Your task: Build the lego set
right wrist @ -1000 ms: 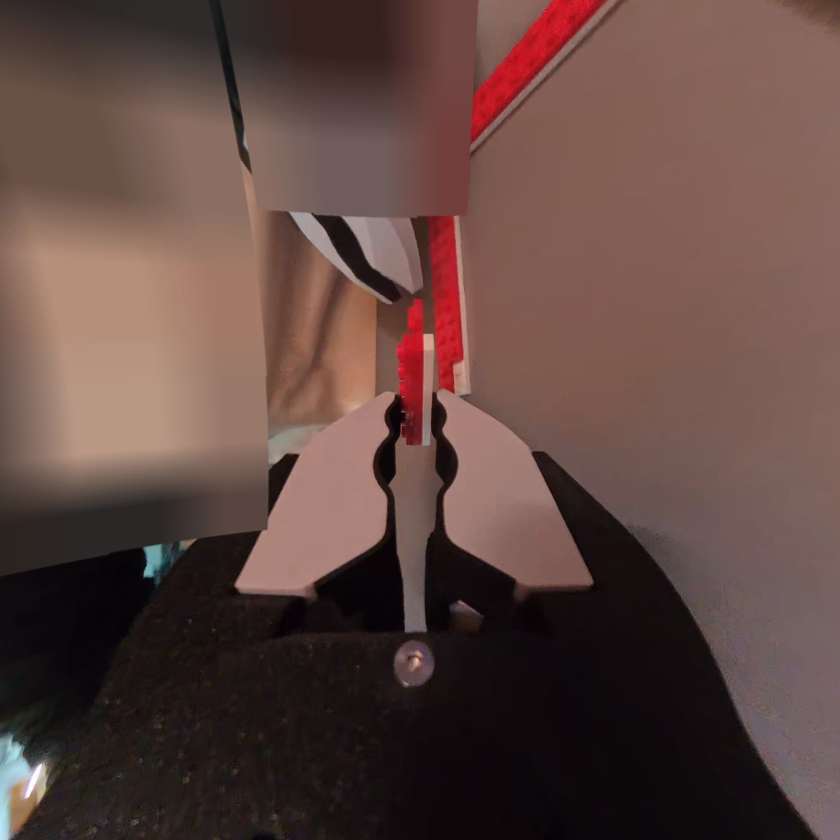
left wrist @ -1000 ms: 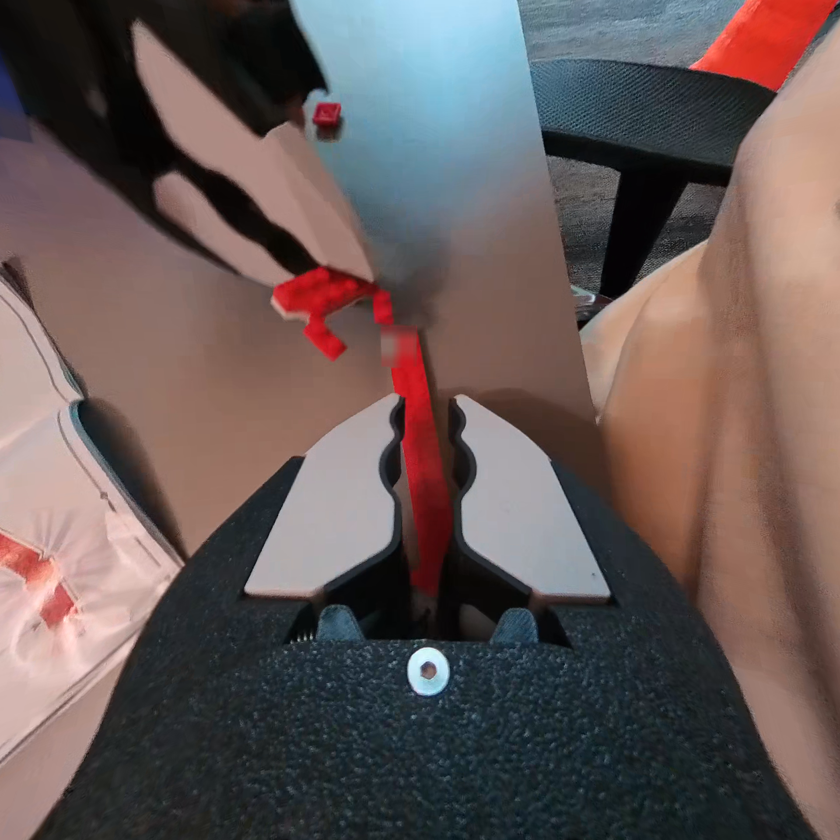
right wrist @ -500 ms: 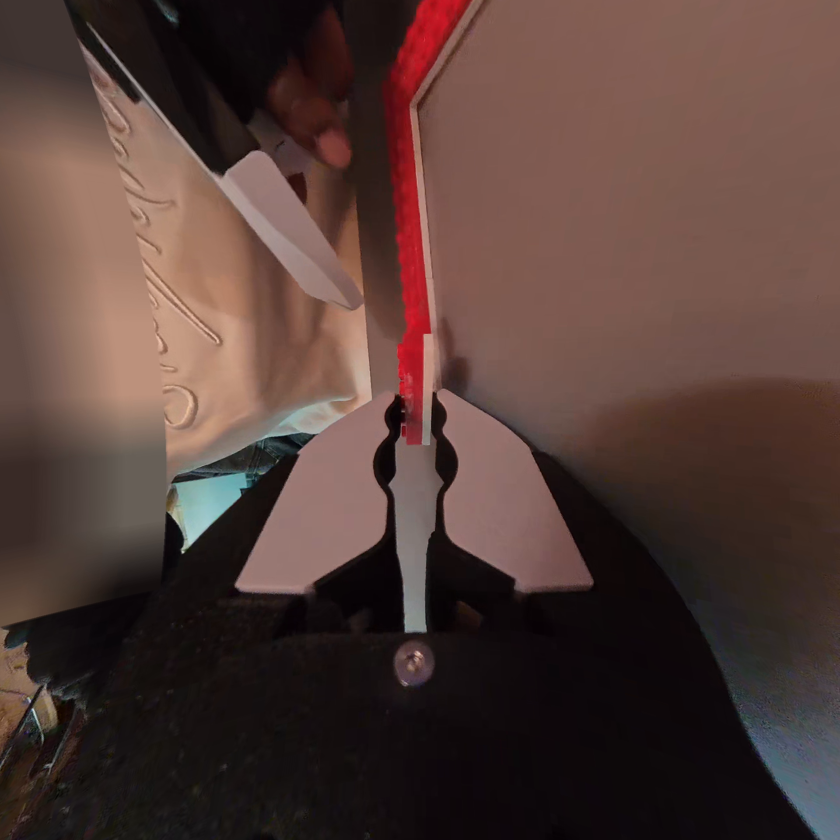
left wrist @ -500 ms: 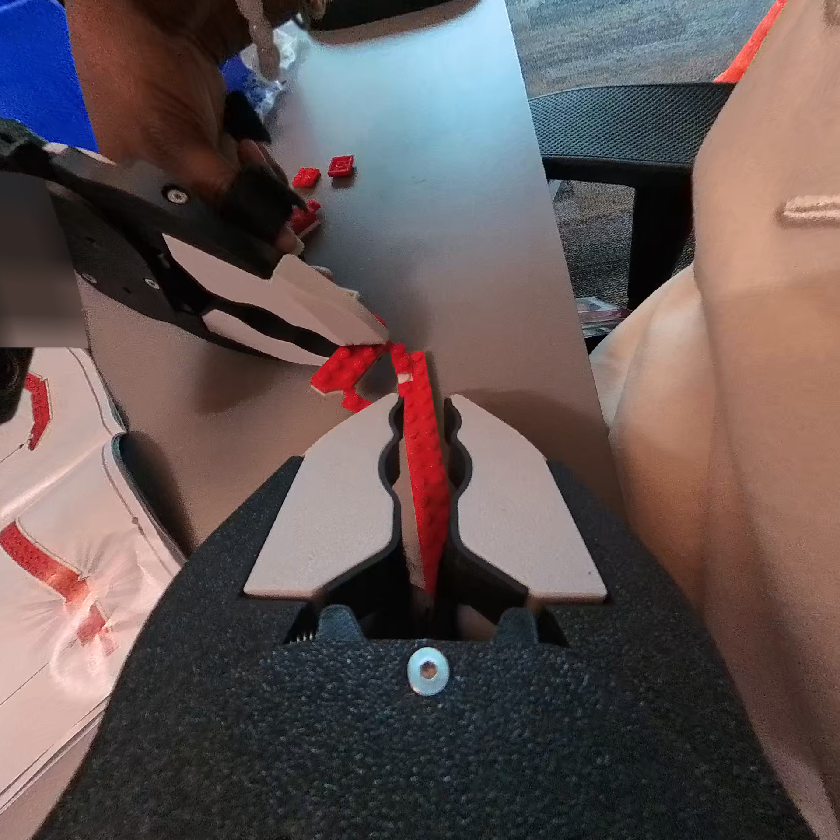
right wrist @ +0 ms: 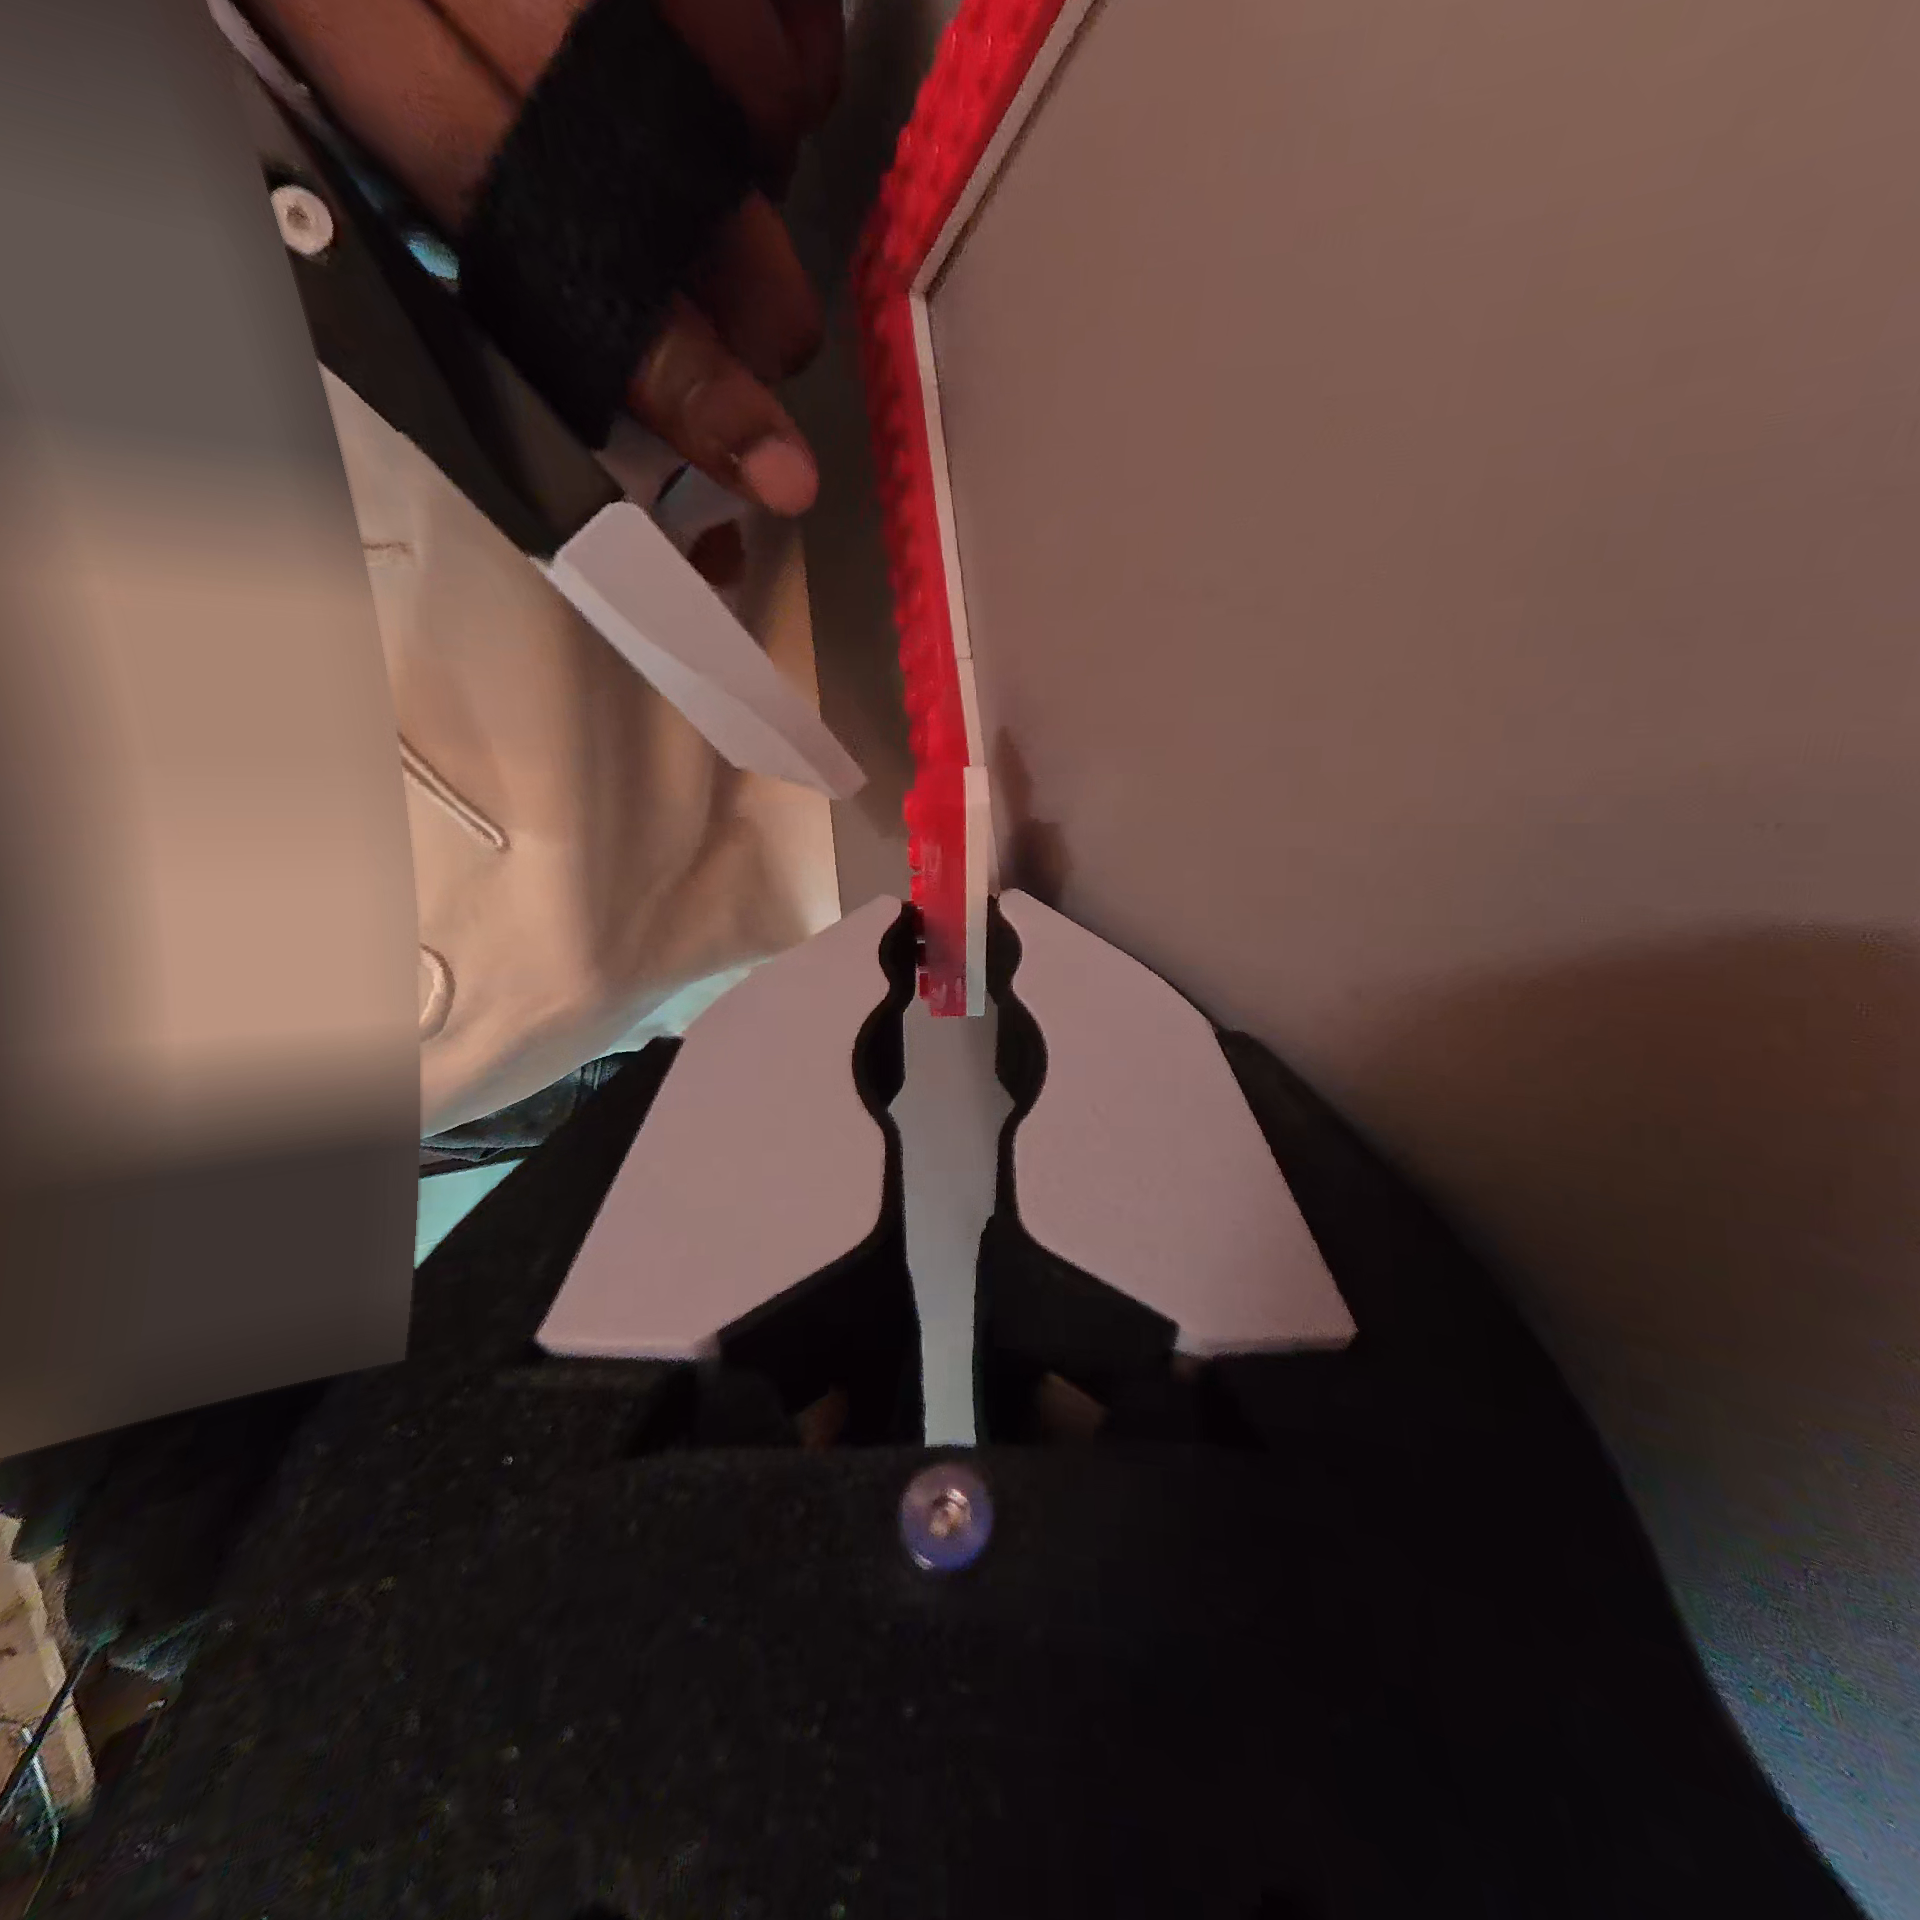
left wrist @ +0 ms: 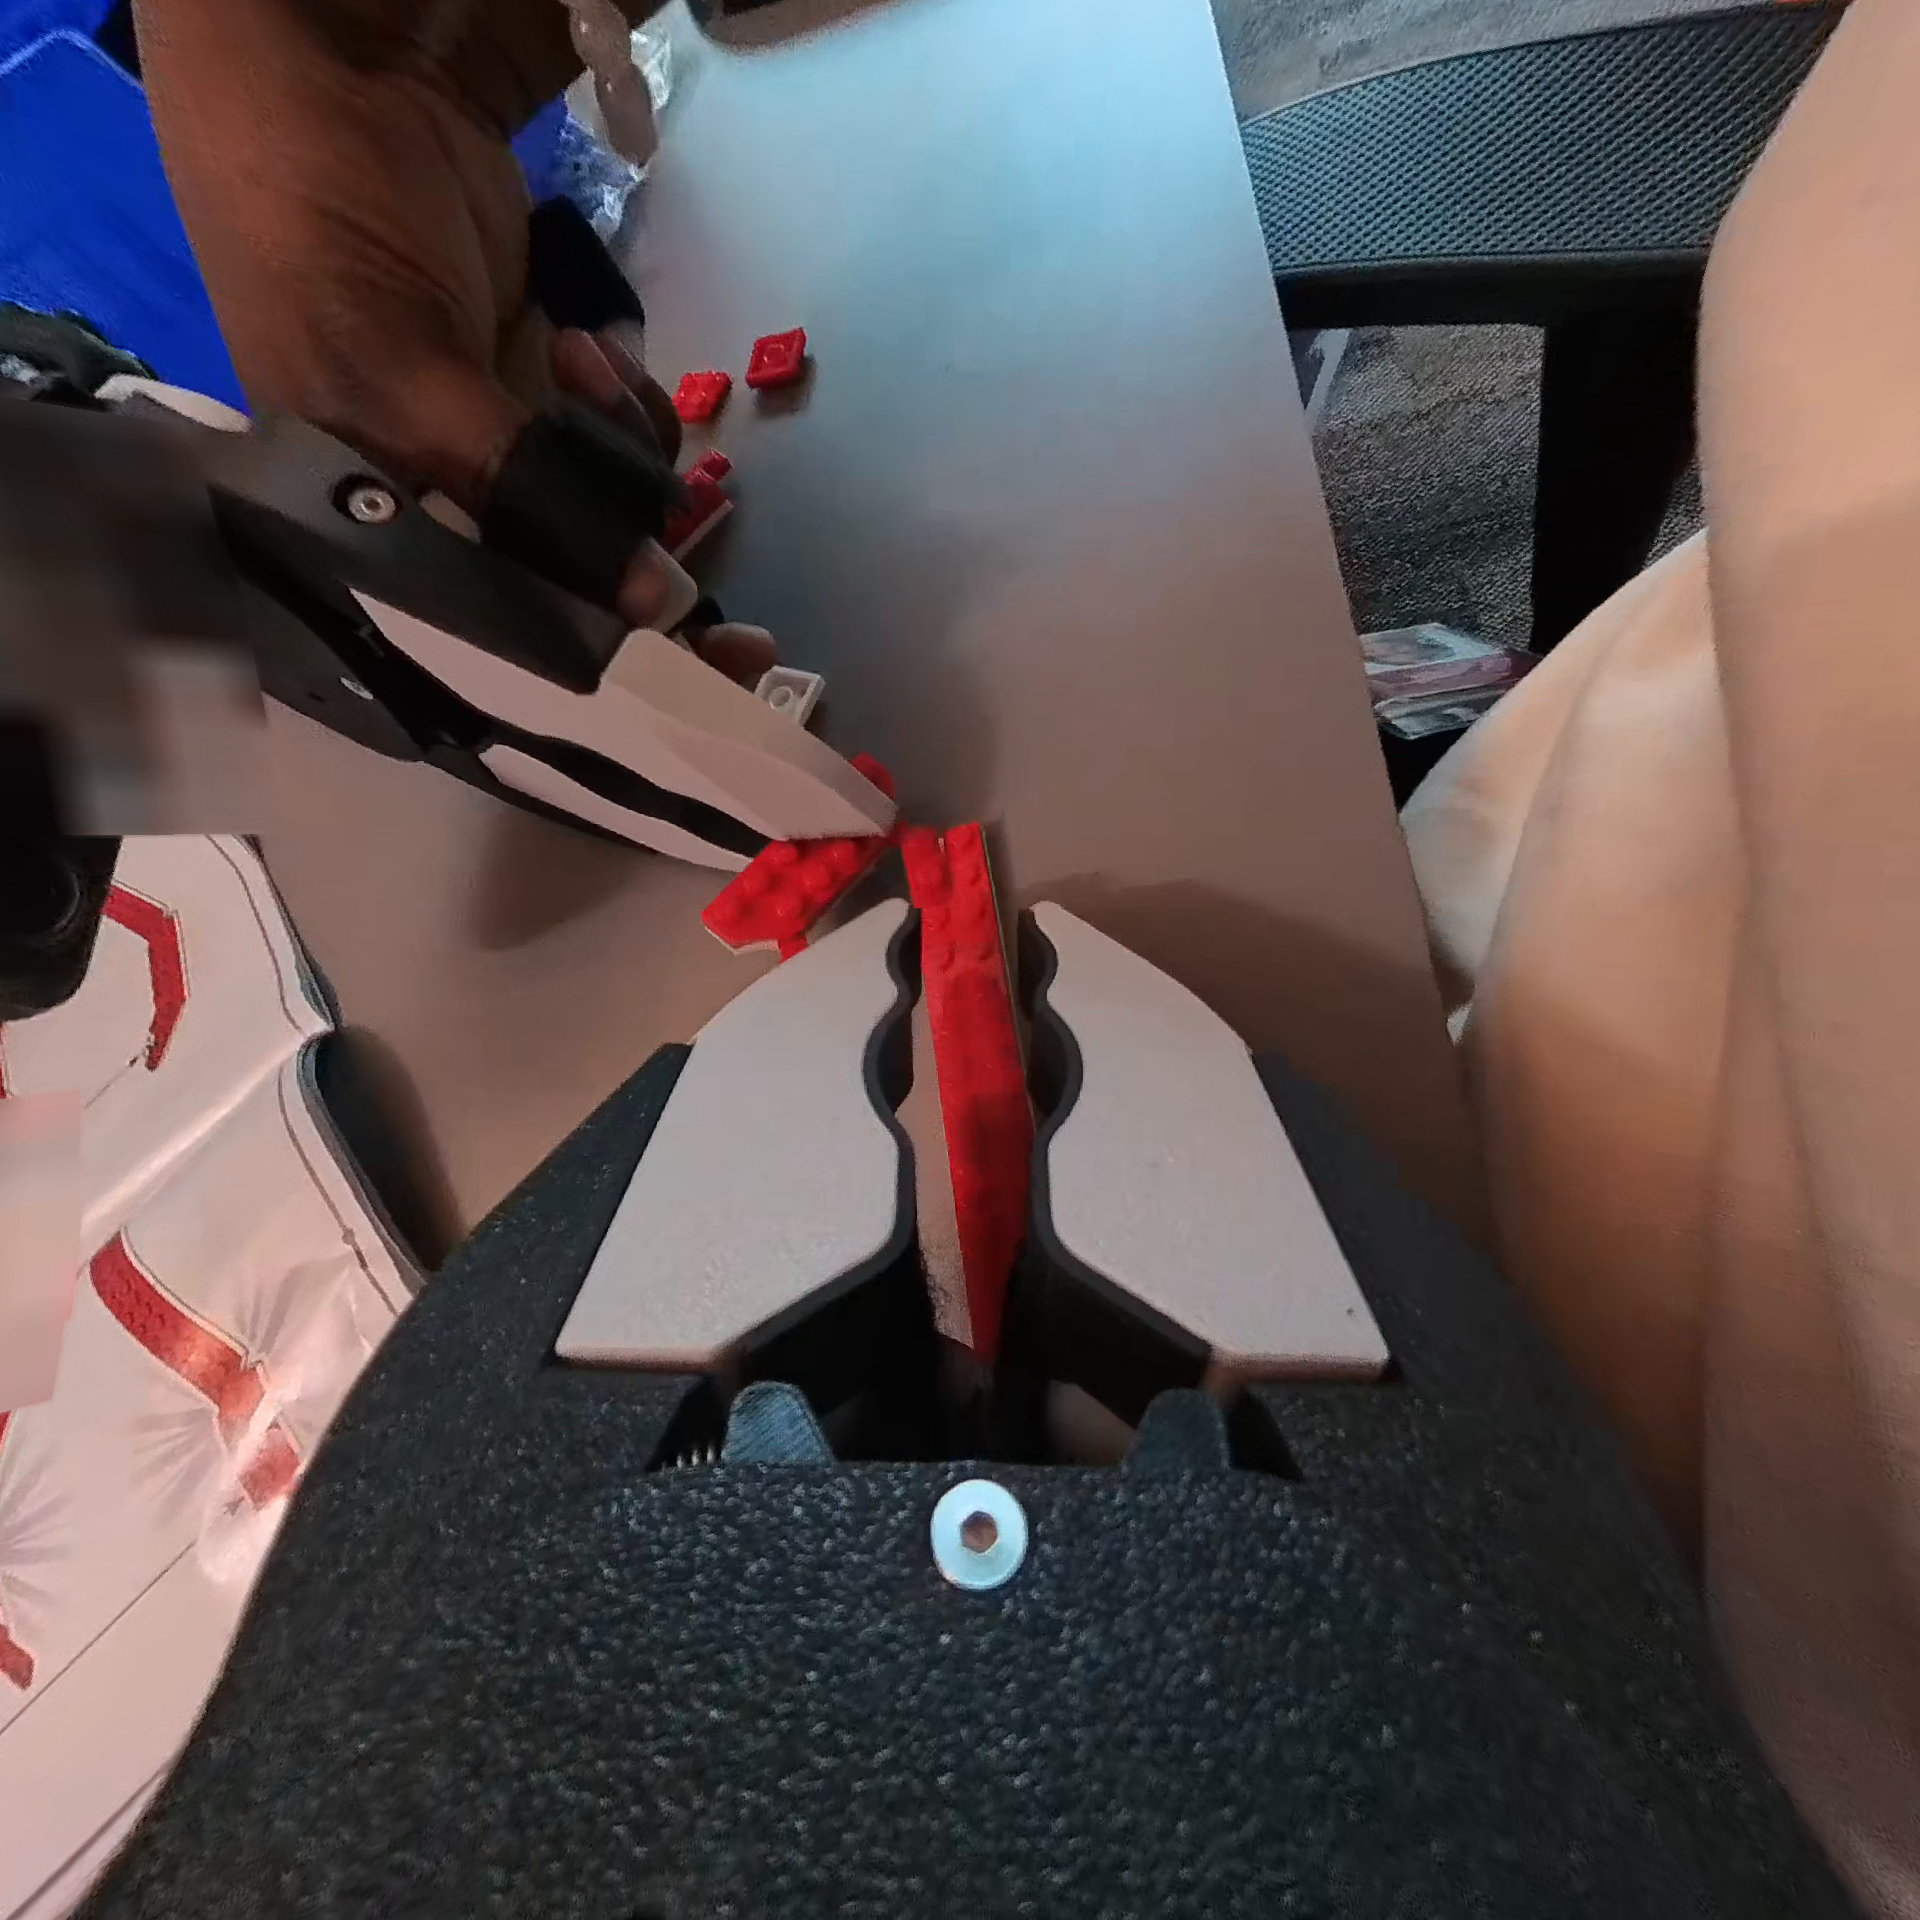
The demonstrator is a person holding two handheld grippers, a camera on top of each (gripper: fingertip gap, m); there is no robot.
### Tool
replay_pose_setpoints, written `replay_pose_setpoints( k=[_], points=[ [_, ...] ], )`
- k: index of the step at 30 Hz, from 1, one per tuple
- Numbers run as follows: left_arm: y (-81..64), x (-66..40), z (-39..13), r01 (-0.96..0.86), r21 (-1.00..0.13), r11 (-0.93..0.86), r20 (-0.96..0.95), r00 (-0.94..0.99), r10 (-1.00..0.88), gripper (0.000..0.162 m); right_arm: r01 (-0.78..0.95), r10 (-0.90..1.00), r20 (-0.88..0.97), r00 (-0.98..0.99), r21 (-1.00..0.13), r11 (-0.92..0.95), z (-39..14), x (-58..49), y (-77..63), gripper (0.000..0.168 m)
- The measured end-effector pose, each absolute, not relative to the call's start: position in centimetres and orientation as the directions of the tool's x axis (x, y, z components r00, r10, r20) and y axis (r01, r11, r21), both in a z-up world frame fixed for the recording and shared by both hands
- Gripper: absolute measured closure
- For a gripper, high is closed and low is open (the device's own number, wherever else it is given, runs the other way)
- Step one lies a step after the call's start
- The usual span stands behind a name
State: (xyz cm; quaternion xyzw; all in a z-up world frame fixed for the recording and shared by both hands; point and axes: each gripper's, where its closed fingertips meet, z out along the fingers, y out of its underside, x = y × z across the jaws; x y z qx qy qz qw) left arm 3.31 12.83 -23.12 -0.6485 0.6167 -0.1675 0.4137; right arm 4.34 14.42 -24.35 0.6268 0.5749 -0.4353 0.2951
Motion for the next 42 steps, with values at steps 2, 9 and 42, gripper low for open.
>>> replay_pose_setpoints(
  k=[2,9,42],
  points=[
    [12.8,3.6,-23.2,-0.660,-0.743,0.111,-0.297,0.177,-0.938,0.145,0.977,0.460,-0.888,-0.028,-0.122,-0.176,-24.3,4.3,14.3,0.156],
    [12.8,4.3,-23.7,-0.677,-0.723,0.136,-0.314,0.146,-0.938,0.145,0.977,0.470,-0.883,-0.011,-0.111,-0.184,-24.4,4.4,14.2,0.156],
    [13.1,4.5,-24.2,-0.729,-0.619,0.293,-0.458,0.032,-0.888,0.153,0.981,0.533,-0.846,-0.006,-0.107,-0.159,-24.6,4.3,14.0,0.155]
  ],
)
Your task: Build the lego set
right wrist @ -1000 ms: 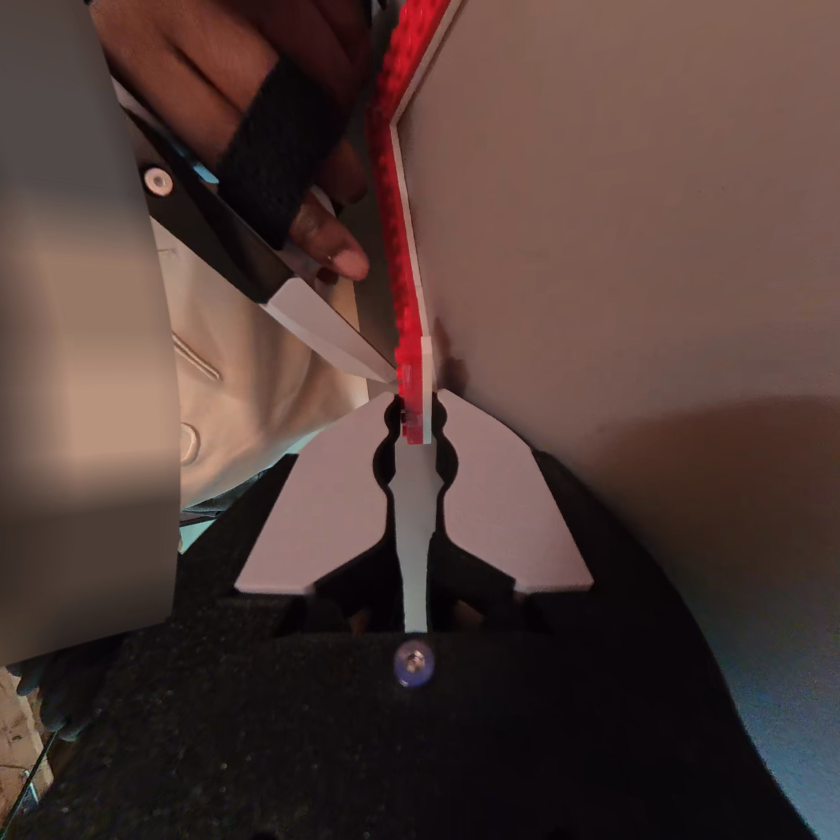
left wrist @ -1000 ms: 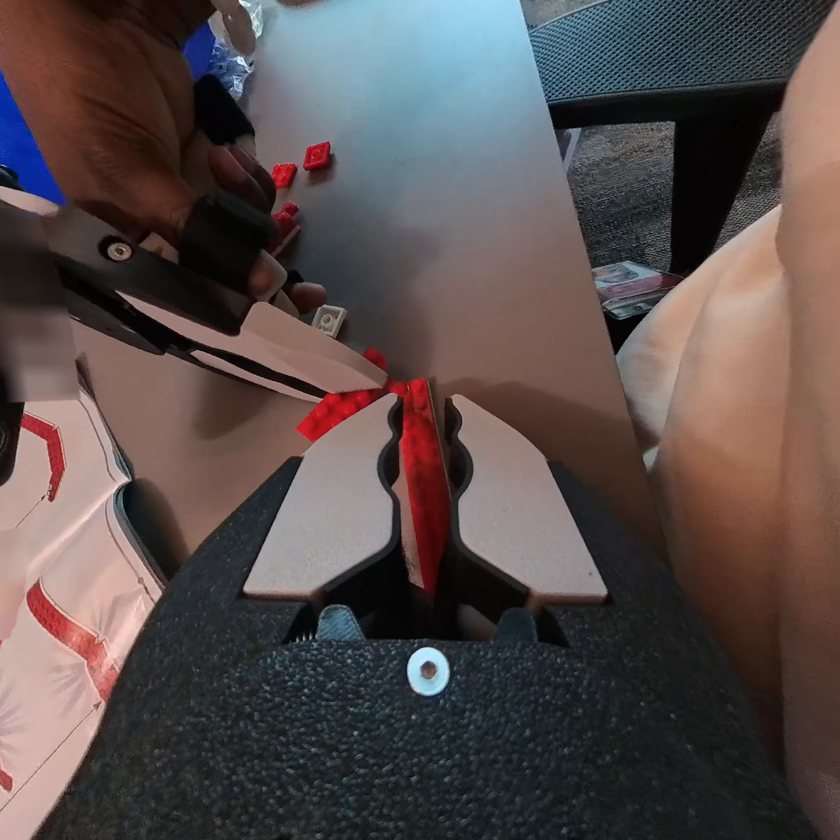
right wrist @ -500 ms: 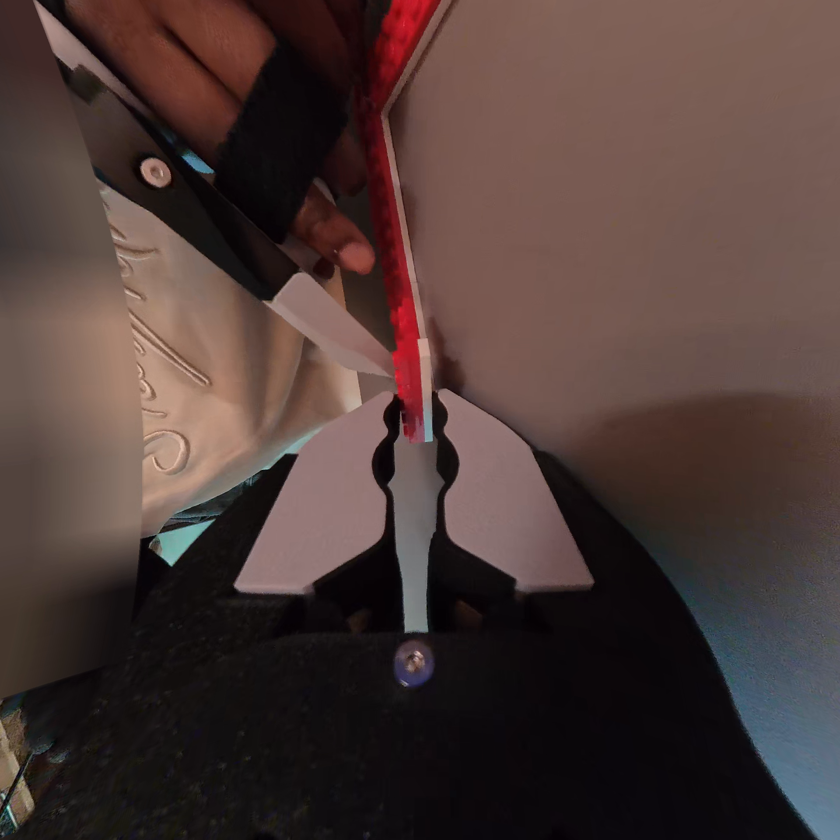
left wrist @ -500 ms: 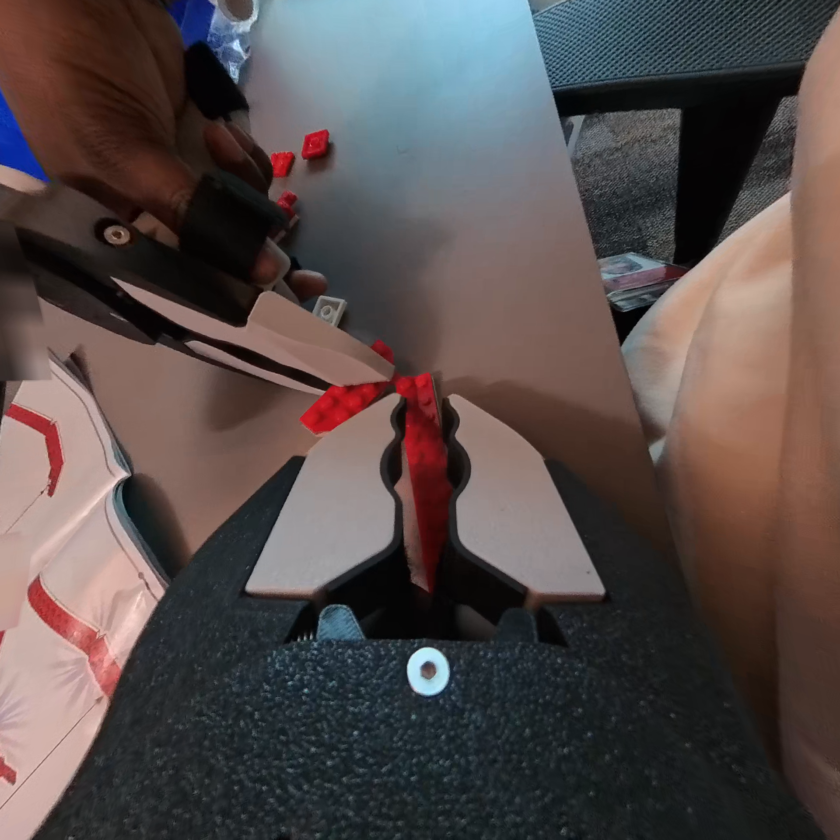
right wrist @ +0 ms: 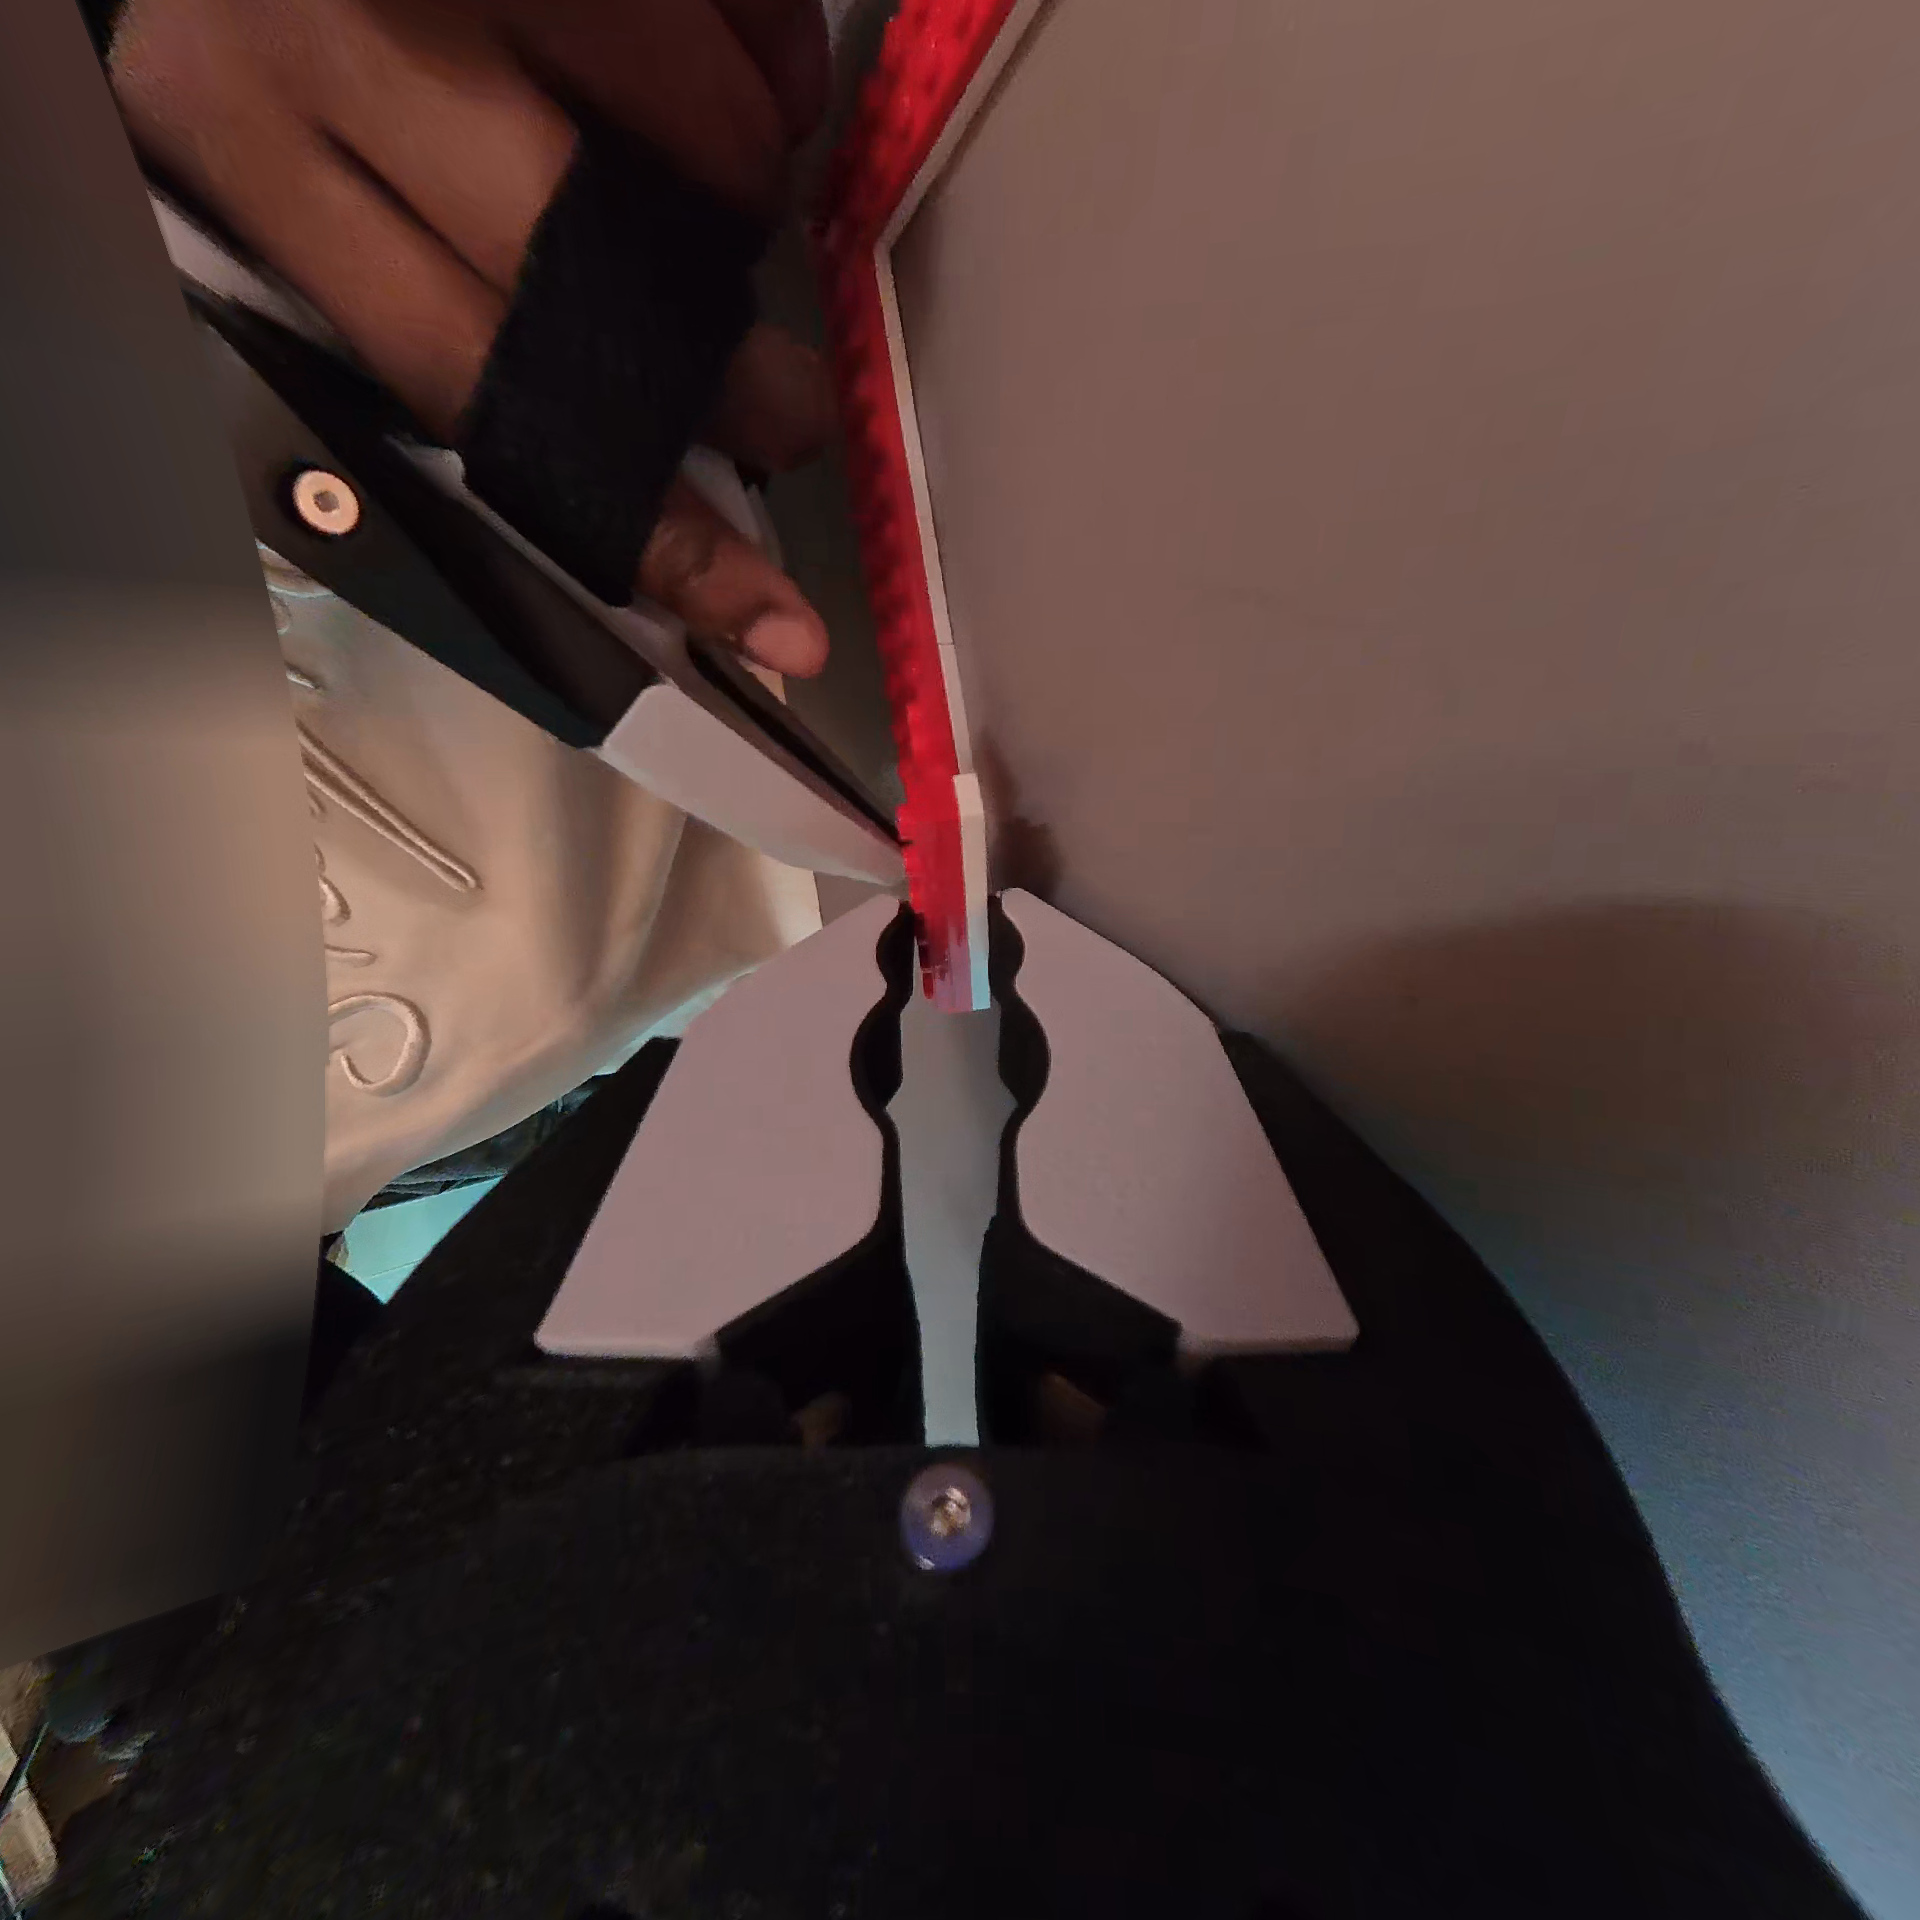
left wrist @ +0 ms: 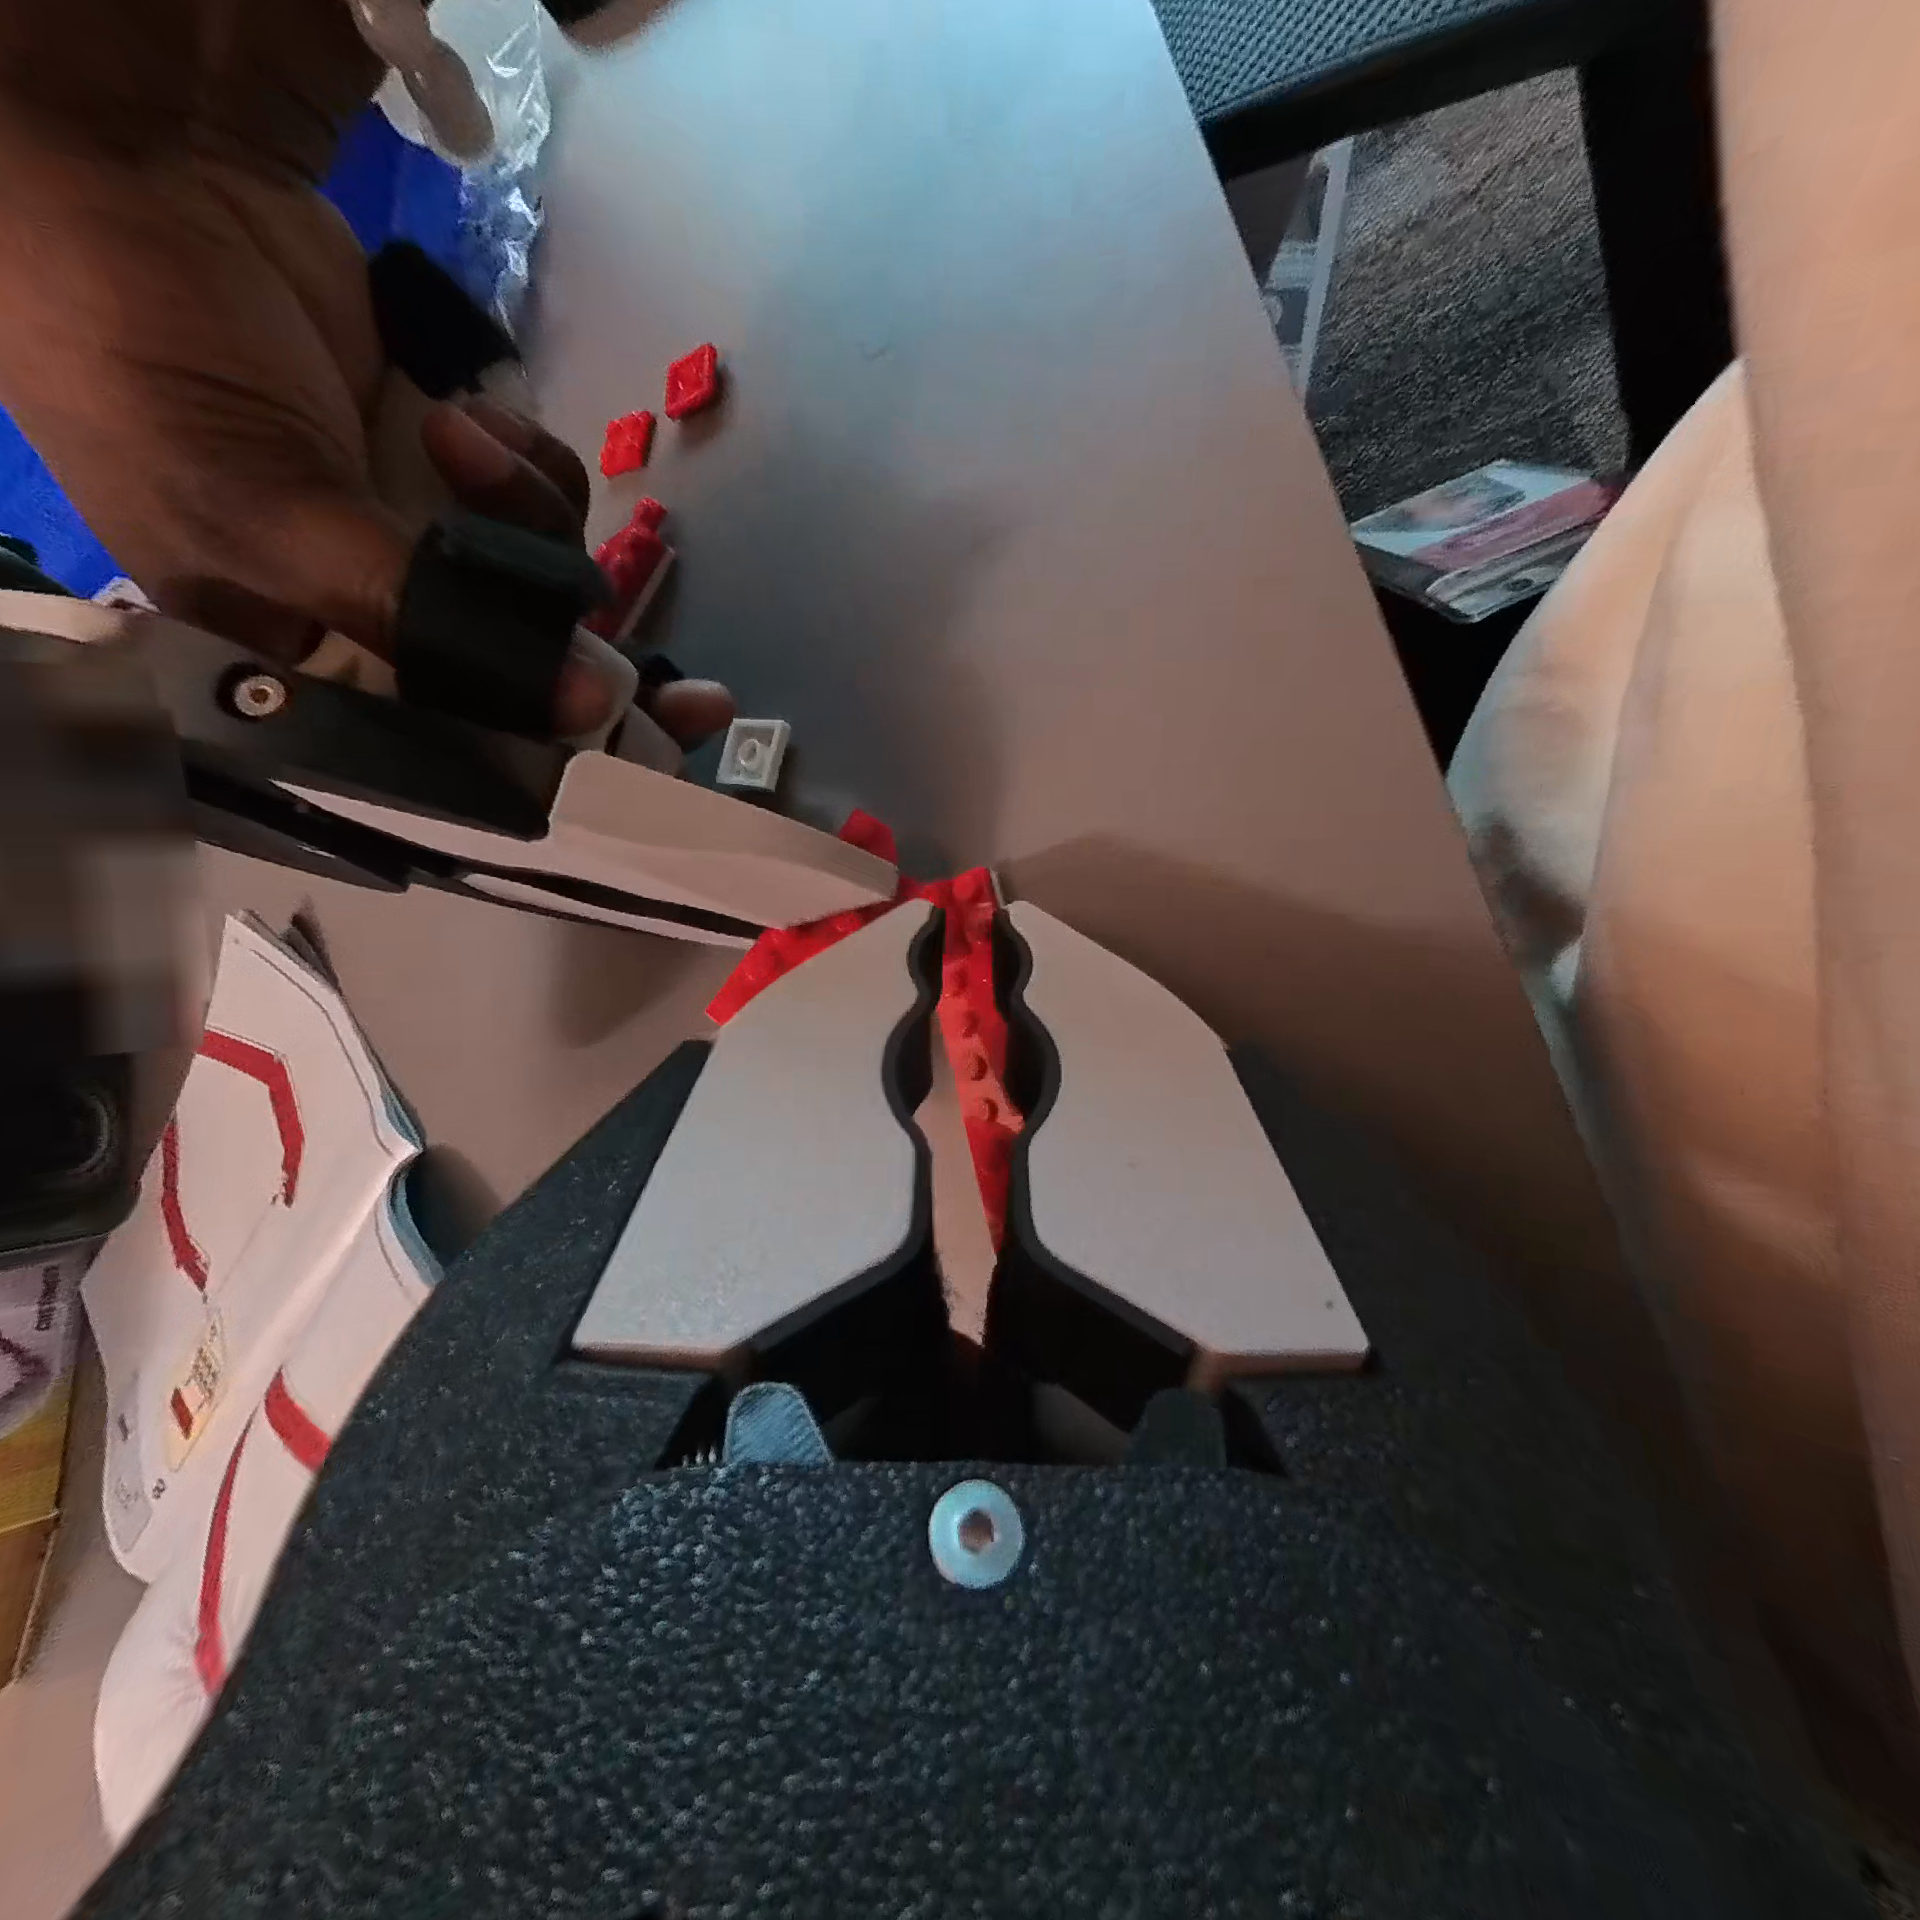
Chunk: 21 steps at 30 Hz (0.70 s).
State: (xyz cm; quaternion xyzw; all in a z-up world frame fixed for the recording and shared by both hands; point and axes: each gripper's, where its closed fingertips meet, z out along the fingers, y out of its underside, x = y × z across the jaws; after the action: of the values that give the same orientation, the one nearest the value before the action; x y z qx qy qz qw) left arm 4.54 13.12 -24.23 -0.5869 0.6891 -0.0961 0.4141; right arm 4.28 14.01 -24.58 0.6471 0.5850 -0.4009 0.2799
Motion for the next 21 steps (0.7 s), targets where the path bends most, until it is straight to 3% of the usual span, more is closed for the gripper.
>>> replay_pose_setpoints(
  k=[4,11,21],
  points=[
    [12.87,4.57,-24.47,-0.724,-0.640,0.257,-0.406,0.034,-0.913,0.159,0.983,0.533,-0.846,-0.002,-0.101,-0.156,-24.59,4.29,14.01,0.155],
    [13.09,4.39,-24.25,-0.709,-0.668,0.227,-0.388,0.072,-0.919,0.152,0.984,0.528,-0.849,0.000,-0.094,-0.151,-24.57,4.28,13.96,0.155],
    [13.18,4.51,-24.25,-0.690,-0.709,0.143,-0.296,0.107,-0.949,0.155,0.986,0.528,-0.849,-0.004,-0.093,-0.141,-24.56,4.25,13.98,0.155]
  ],
)
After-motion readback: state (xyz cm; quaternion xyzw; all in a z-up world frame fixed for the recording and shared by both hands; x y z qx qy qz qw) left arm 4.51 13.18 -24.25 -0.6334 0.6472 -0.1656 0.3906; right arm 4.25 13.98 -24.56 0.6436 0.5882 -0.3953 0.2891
